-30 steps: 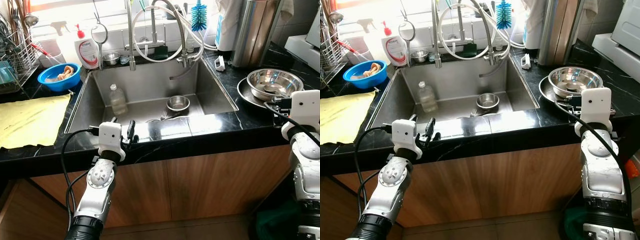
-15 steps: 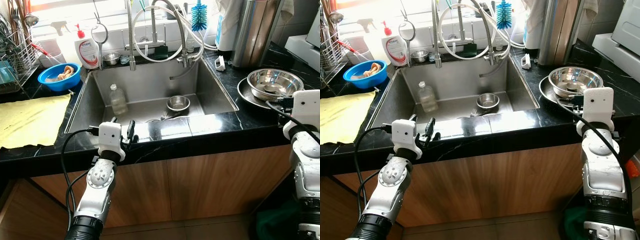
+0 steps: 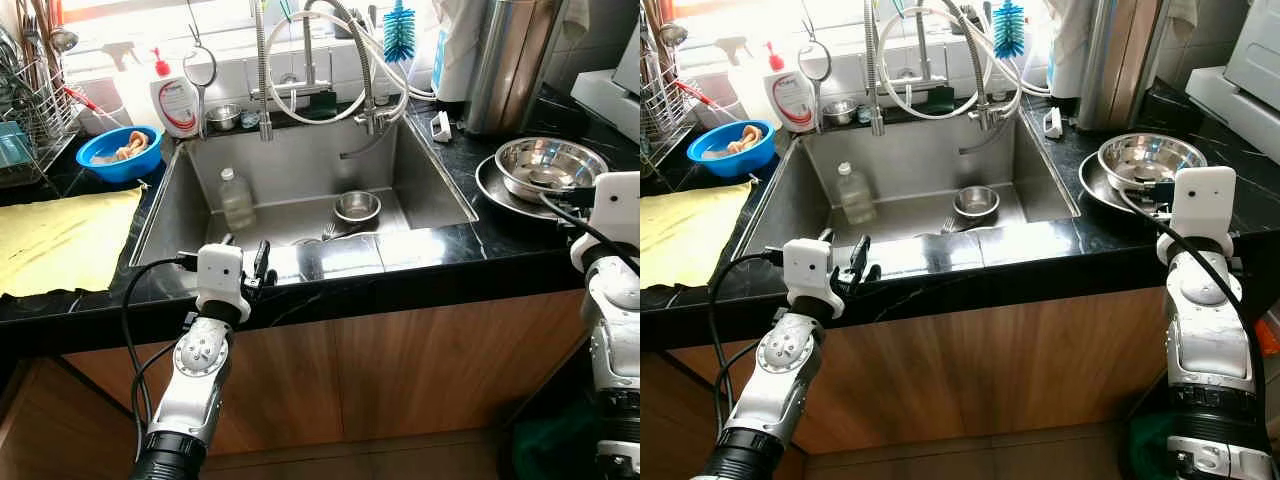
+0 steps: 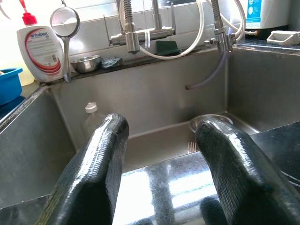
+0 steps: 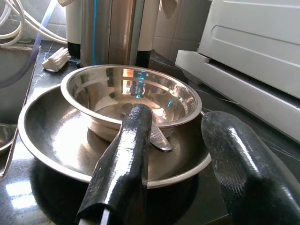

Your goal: Kitchen organization

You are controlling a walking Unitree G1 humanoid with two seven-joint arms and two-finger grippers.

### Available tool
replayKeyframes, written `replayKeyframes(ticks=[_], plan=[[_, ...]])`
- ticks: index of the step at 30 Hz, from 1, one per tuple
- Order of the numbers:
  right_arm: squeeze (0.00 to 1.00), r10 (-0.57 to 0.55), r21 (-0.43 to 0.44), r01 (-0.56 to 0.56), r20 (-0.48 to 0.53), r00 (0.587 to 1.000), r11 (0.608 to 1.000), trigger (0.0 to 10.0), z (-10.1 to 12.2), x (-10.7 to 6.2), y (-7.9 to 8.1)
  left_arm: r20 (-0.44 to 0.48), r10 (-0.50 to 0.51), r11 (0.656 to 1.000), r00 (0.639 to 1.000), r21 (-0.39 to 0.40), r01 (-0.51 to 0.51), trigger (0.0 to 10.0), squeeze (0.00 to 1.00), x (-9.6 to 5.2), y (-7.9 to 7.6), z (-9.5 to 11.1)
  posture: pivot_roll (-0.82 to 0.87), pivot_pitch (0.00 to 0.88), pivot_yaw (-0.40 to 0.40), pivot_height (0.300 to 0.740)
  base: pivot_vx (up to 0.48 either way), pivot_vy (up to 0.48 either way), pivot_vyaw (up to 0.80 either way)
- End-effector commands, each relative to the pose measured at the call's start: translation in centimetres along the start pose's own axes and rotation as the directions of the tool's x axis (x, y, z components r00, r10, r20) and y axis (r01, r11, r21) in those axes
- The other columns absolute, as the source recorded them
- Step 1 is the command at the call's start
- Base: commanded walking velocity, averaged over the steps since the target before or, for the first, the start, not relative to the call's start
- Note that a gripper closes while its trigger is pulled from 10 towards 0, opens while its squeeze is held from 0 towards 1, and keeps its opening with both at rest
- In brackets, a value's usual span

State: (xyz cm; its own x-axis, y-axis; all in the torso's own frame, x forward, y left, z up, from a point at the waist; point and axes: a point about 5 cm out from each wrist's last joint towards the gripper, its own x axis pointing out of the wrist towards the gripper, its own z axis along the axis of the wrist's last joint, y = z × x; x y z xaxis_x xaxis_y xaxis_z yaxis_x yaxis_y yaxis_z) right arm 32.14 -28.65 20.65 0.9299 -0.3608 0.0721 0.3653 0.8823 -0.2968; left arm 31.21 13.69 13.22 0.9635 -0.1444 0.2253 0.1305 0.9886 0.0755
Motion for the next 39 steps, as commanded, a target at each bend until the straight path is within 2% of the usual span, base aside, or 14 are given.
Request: replayKeyframes(ticks=[1, 10, 22, 31, 32, 33, 38, 39], plan=[[0.00, 0.005, 0.012, -0.005, 0.006, 1.000, 1.000, 10.0, 0.4, 0.3, 0.3, 0.002, 0.000, 1.000, 1.000, 0.022, -0.001, 10.0, 0.00, 0.2, 0.4, 0.2, -0.15, 0.000, 0.119, 0.740, 0.000, 0.000, 0.00], [0.00, 0.032, 0.012, -0.032, -0.028, 0.999, 0.999, 10.0, -0.1, 0.4, 0.6, 0.005, -0.004, 1.000, 1.000, 0.020, 0.004, 10.0, 0.00, 0.2, 0.3, 0.2, -0.16, 0.000, 0.122, 0.740, 0.000, 0.000, 0.00], [0.00, 0.062, 0.038, -0.063, 0.020, 0.998, 0.997, 10.0, 0.8, 1.1, 1.2, 0.005, -0.001, 1.000, 1.000, 0.017, 0.001, 10.0, 0.00, 0.2, 0.3, 0.2, -0.15, 0.000, 0.122, 0.740, 0.000, 0.000, 0.00], [0.00, 0.070, 0.038, -0.071, 0.012, 0.997, 0.997, 10.0, 0.9, 1.4, 1.5, 0.004, 0.001, 1.000, 1.000, 0.017, -0.001, 10.0, 0.00, 0.2, 0.3, 0.2, -0.15, 0.000, 0.120, 0.740, 0.000, 0.000, 0.00], [0.00, 0.073, 0.037, -0.073, 0.010, 0.997, 0.997, 9.4, 0.8, 1.4, 1.5, 0.004, 0.001, 1.000, 1.000, 0.017, -0.001, 10.0, 0.00, 0.2, 0.3, 0.2, -0.15, 0.000, 0.121, 0.740, 0.000, 0.000, 0.00], [0.00, 0.077, 0.034, -0.077, 0.006, 0.997, 0.996, 0.0, 0.7, 1.4, 1.6, 0.003, 0.001, 1.000, 1.000, 0.018, -0.001, 10.0, 0.00, 0.2, 0.3, 0.2, -0.15, 0.000, 0.121, 0.740, 0.000, 0.000, 0.00], [0.00, 0.076, 0.033, -0.076, -0.005, 0.997, 0.997, 0.3, 0.5, 1.4, 1.5, 0.002, 0.001, 1.000, 1.000, 0.018, -0.001, 10.0, 0.00, 0.2, 0.3, 0.2, -0.15, 0.000, 0.121, 0.740, 0.000, 0.000, 0.00], [0.00, 0.075, 0.033, -0.075, -0.008, 0.997, 0.997, 2.5, 0.5, 1.5, 1.5, 0.002, 0.001, 1.000, 1.000, 0.017, -0.001, 10.0, 0.00, 0.2, 0.3, 0.2, -0.15, 0.000, 0.121, 0.740, 0.000, 0.000, 0.00]])
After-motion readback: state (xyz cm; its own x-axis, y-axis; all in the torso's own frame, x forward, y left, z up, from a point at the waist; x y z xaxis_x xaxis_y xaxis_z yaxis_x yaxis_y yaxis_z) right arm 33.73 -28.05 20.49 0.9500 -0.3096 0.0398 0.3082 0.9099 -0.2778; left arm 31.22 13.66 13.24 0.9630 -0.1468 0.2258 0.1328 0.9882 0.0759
